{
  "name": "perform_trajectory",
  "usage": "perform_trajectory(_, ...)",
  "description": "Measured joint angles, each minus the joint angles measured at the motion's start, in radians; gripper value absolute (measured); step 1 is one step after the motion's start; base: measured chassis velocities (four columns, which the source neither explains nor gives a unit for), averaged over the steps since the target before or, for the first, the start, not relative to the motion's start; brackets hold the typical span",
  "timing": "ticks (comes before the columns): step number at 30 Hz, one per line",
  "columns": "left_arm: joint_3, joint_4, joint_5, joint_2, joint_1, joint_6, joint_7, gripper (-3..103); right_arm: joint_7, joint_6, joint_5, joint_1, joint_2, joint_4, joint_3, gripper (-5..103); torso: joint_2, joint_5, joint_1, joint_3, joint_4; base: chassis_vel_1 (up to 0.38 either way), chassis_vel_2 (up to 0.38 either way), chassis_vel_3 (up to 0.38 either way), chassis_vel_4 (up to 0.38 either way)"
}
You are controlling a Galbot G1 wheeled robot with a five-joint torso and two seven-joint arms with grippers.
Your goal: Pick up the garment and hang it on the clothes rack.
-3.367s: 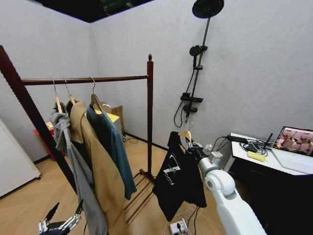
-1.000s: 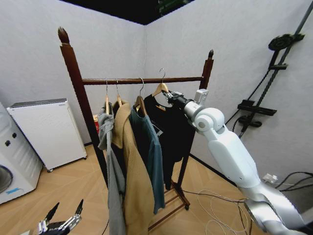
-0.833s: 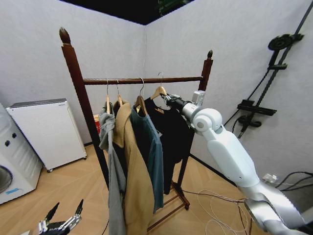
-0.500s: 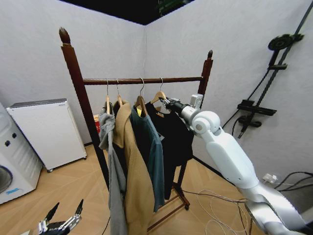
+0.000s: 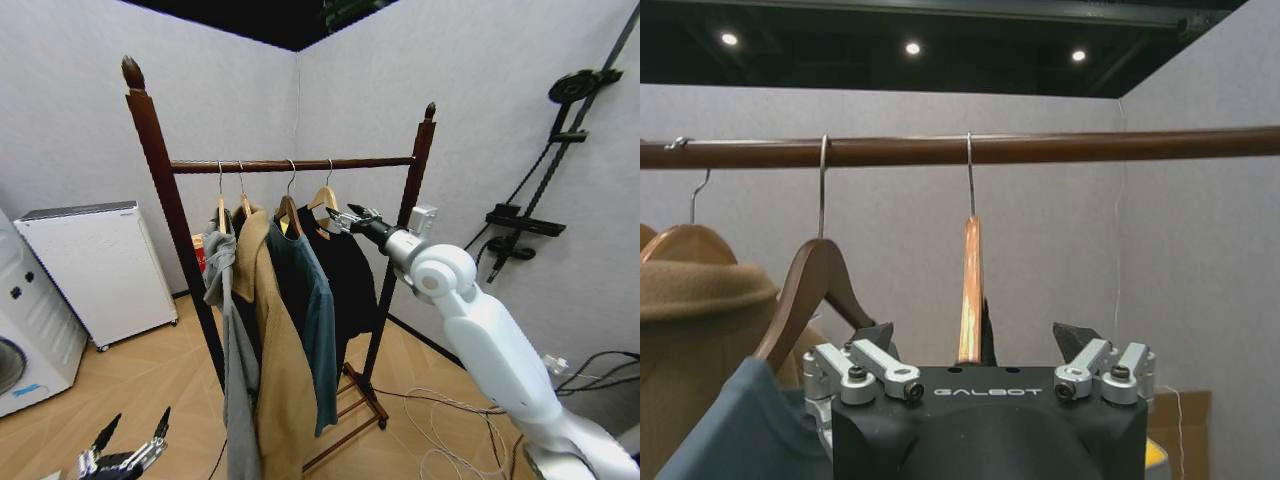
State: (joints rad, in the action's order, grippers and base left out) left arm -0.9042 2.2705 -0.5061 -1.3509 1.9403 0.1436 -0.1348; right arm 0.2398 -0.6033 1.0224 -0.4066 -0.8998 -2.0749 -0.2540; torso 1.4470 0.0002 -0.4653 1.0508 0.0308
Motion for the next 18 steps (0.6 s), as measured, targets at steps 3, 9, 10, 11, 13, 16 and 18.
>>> perform_trajectory(3, 0.0, 0.0, 0.0, 0.0, 0.0, 0.0, 0.0, 100, 0.046, -0.009, 0.014, -0.078, 0.013, -0.07, -0.025, 97, 0.0, -0.0001, 0.0, 0.0, 0.0, 0.0, 0.0, 0.0, 0.0)
perform_trajectory(9, 0.0, 0.0, 0.0, 0.0, 0.0, 0.0, 0.0, 100, 0.138, -0.036, 0.005, -0.186, 0.015, -0.147, -0.058, 100, 0.0, -0.0001, 0.0, 0.0, -0.0002, 0.0, 0.0, 0.0, 0.0)
perform_trajectory(10, 0.0, 0.0, 0.0, 0.0, 0.0, 0.0, 0.0, 100, 0.151, -0.038, -0.006, -0.219, 0.013, -0.154, -0.072, 100, 0.0, -0.0003, 0.0, 0.0, -0.0002, 0.0, 0.0, 0.0, 0.0)
perform_trajectory(11, 0.0, 0.0, 0.0, 0.0, 0.0, 0.0, 0.0, 100, 0.155, -0.039, -0.016, -0.248, 0.01, -0.162, -0.085, 100, 0.0, -0.0002, 0.0, 0.0, -0.0002, 0.0, 0.0, 0.0, 0.0)
perform_trajectory(13, 0.0, 0.0, 0.0, 0.0, 0.0, 0.0, 0.0, 100, 0.156, -0.04, -0.023, -0.27, 0.006, -0.17, -0.094, 100, 0.0, -0.0001, 0.0, 0.0, -0.0002, 0.0, 0.0, 0.0, 0.0)
perform_trajectory(16, 0.0, 0.0, 0.0, 0.0, 0.0, 0.0, 0.0, 100, 0.158, -0.044, -0.039, -0.318, -0.002, -0.193, -0.111, 100, 0.0, -0.0003, 0.0, 0.0, -0.0002, 0.0, 0.0, 0.0, 0.0)
perform_trajectory(18, 0.0, 0.0, 0.0, 0.0, 0.0, 0.0, 0.0, 100, 0.159, -0.045, -0.051, -0.353, -0.008, -0.205, -0.12, 100, 0.0, -0.0003, 0.0, 0.0, -0.0003, 0.0, 0.0, 0.0, 0.0)
